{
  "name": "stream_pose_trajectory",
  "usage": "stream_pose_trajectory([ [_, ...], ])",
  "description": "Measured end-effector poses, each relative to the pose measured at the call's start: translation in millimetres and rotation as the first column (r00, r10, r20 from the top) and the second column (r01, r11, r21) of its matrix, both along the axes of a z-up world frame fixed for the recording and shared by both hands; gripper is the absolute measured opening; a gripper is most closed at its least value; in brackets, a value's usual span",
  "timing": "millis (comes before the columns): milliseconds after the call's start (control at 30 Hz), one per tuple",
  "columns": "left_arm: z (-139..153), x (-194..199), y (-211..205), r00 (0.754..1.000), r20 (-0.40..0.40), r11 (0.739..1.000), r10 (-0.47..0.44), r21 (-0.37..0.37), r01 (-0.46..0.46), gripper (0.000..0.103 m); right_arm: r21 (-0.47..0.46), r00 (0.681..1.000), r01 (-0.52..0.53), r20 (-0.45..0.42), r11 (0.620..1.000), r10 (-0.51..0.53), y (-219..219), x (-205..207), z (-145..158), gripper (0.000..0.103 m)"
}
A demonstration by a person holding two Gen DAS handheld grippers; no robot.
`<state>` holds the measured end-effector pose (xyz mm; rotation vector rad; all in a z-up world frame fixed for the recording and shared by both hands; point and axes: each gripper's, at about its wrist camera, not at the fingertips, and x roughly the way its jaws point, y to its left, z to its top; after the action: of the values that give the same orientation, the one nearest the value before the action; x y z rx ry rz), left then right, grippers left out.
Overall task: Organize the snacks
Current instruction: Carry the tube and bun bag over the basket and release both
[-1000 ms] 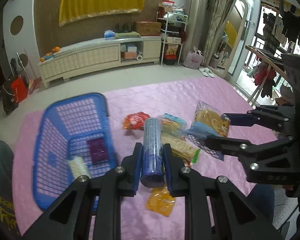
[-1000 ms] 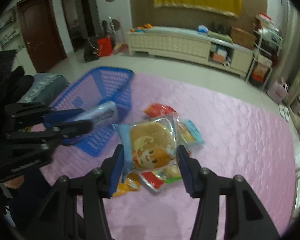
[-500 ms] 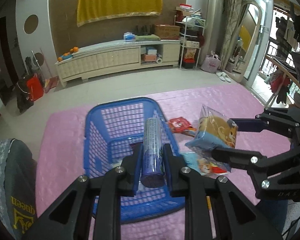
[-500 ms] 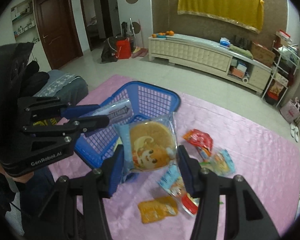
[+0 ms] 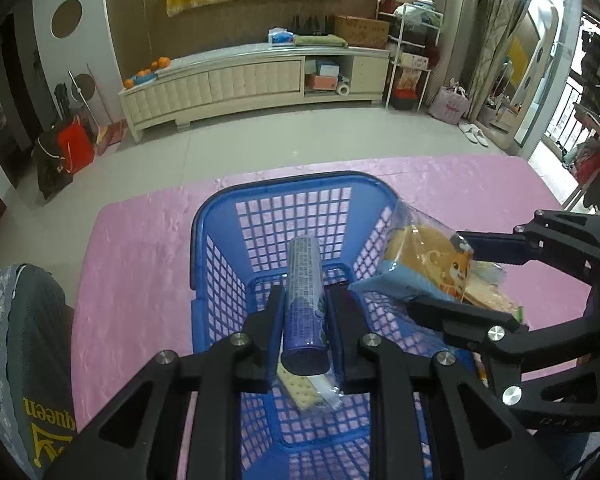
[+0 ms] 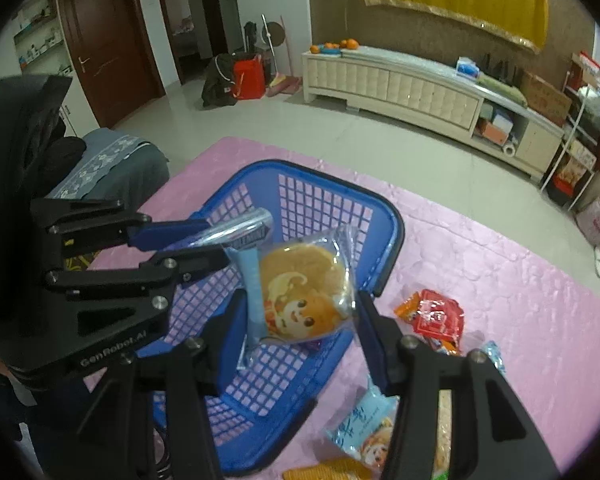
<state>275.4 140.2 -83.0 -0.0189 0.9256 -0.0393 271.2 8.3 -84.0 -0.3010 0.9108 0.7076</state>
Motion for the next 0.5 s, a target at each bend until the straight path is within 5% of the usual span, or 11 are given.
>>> stream_pose_trajectory([
  [267,-10,23,4,0.999,-0.039,1.0,0.007,0.01,-0.007,0.02,0.008,0.999,0.026,-0.023,1.0,-0.026,0,22,-12,0.057],
  [333,-9,27,4,1.0,-0.03,1.0,-0.004,0.017,0.004,0.032,0.016,0.999,0.034,-0.029,0.999,-0.034,-2,23,-14,0.057],
  [400,-4,24,5,1.0,0.005,1.0,0.017,0.026,-0.017,0.06,0.02,0.998,0.039,-0.039,0.999,-0.038,-4,23,-16,0.057],
  [500,3,18,12,0.999,0.009,0.999,0.035,-0.034,-0.034,0.065,0.017,0.998,0.046,-0.036,0.999,-0.046,-8,17,-13,0.057],
])
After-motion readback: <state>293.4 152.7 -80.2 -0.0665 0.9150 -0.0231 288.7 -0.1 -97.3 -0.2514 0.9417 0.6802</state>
